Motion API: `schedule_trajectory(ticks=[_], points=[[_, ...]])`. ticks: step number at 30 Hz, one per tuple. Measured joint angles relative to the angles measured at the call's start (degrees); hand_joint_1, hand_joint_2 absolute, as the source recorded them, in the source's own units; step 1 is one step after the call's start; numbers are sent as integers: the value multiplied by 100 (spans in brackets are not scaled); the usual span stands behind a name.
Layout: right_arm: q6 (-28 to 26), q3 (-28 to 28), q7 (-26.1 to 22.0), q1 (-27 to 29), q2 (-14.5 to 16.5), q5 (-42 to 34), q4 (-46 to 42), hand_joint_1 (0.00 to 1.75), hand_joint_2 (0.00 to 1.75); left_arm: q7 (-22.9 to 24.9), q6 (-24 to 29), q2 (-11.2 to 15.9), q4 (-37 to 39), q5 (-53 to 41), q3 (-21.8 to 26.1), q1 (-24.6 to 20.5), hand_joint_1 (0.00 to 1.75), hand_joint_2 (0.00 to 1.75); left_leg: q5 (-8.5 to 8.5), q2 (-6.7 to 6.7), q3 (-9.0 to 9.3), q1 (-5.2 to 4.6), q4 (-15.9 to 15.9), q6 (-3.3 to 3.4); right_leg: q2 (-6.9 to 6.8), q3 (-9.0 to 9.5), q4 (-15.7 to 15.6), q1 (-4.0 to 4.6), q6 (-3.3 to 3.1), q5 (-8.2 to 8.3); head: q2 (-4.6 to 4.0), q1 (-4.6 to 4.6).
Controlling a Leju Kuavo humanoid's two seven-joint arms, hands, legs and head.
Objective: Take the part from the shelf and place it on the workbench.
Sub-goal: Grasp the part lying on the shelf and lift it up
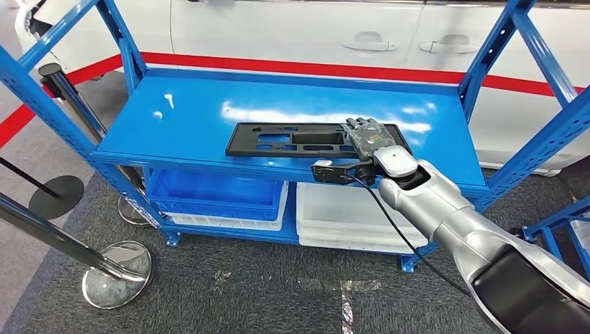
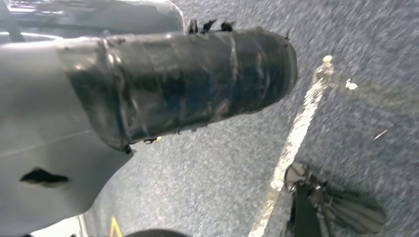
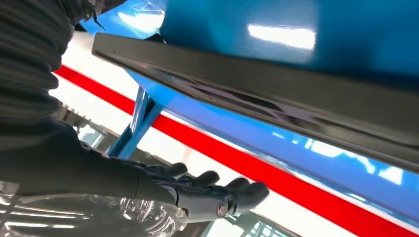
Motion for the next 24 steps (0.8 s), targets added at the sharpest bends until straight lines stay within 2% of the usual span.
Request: schedule_trajectory(ticks=[2, 5, 6, 7, 8, 9, 10, 11, 12, 15, 17, 18, 20, 21, 22, 23, 24], points=[[-1, 0, 5, -1, 8, -4, -4, 0, 175, 0, 1, -7, 0, 1, 1, 4, 0, 0, -162, 24, -114, 10, 272, -59, 2, 60, -47, -29, -65, -10, 0, -16], [-2, 0, 8, 36, 16, -29, -5, 0, 175, 0, 4, -10, 0, 7, 1, 4, 0, 0, -533, 44, -671, 26, 1294, -118, 1, 120, -59, -30, -124, -49, 0, -33], [-4, 0, 7, 69, 19, -37, -4, 0, 175, 0, 7, -10, 0, 11, 0, 7, 0, 0, -537, 44, -823, 26, 1502, -125, 3, 137, -55, -26, -130, -67, 0, -32], [-7, 0, 7, 106, 19, -40, -2, 0, 175, 0, 8, -10, 0, 15, -1, 11, 0, 0, -434, 44, -882, 26, 1511, -123, 5, 160, -48, -25, -130, -90, 0, -32], [-10, 0, 7, 139, 19, -43, -1, 0, 175, 0, 10, -9, 0, 18, -1, 15, 0, 0, -227, 44, -832, 26, 1295, -112, 8, 188, -40, -24, -126, -116, 0, -33], [-13, 0, 7, 162, 20, -44, 1, 0, 175, 0, 10, -7, 0, 19, -2, 17, 0, 0, 32, 44, -696, 25, 917, -95, 10, 221, -34, -24, -117, -145, 0, -33], [-16, 0, 7, 173, 20, -45, 3, 0, 175, 0, 11, -4, 1, 19, -1, 18, 0, 0, 217, 43, -538, 13, 545, -72, 13, 247, -33, -17, -103, -170, 0, -31], [-19, 0, 8, 176, 21, -45, 5, 0, 175, 0, 13, 0, 3, 19, -1, 15, 0, 0, 326, 41, -403, -3, 232, -46, 15, 260, -32, -9, -84, -188, 0, -31], [-21, 0, 8, 180, 21, -45, 7, 0, 175, 0, 15, 3, 4, 19, 0, 11, 0, 0, 352, 39, -325, -20, 61, -20, 16, 263, -37, -3, -61, -196, 0, -28], [-29, 0, 8, 205, 21, -49, 11, 0, 175, 1, 17, 7, 7, 19, -1, -1, 0, 0, 315, 43, -260, -23, -46, 55, 16, 269, -72, 1, 23, -212, 0, -25], [-36, 0, 8, 200, 20, -56, 13, 0, 175, 4, 26, 6, 7, 19, -2, 6, 0, 0, 322, 52, -190, 8, -113, 116, 6, 205, 101, 6, 74, -333, 0, -12], [-41, 0, 8, 198, 19, -63, 14, 0, 175, 6, 35, 6, 7, 19, -2, 5, 0, 0, 320, 57, -160, 19, -134, 146, -1, 79, 359, 3, 91, -461, 0, -4], [-48, 0, 7, 230, 19, -86, 21, 0, 175, 9, 51, 8, 7, 19, -2, -4, 0, 0, 296, 57, -138, 15, -134, 191, -8, -322, 1125, -12, 115, -752, 0, 10], [-49, 0, 8, 269, 18, -102, 28, 0, 175, 5, 54, 11, 7, 21, -2, -7, 0, 0, 282, 50, -129, 15, -129, 201, -10, -509, 1424, -20, 126, -813, 0, 10], [-50, 0, 8, 308, 16, -117, 37, 0, 175, -4, 56, 15, 7, 28, -2, -3, 0, 0, 266, 42, -115, 15, -122, 202, -12, -615, 1540, -29, 133, -772, 0, 12], [-52, 0, 9, 338, 15, -134, 45, 0, 175, -15, 58, 19, 7, 44, -2, 3, 0, 0, 243, 34, -97, 16, -109, 195, -16, -608, 1421, -37, 133, -618, 0, 11], [-55, 0, 9, 354, 15, -149, 50, 0, 175, -25, 62, 22, 7, 60, -2, 9, 0, 0, 219, 29, -78, 17, -94, 185, -21, -521, 1160, -43, 130, -417, 0, 12]])
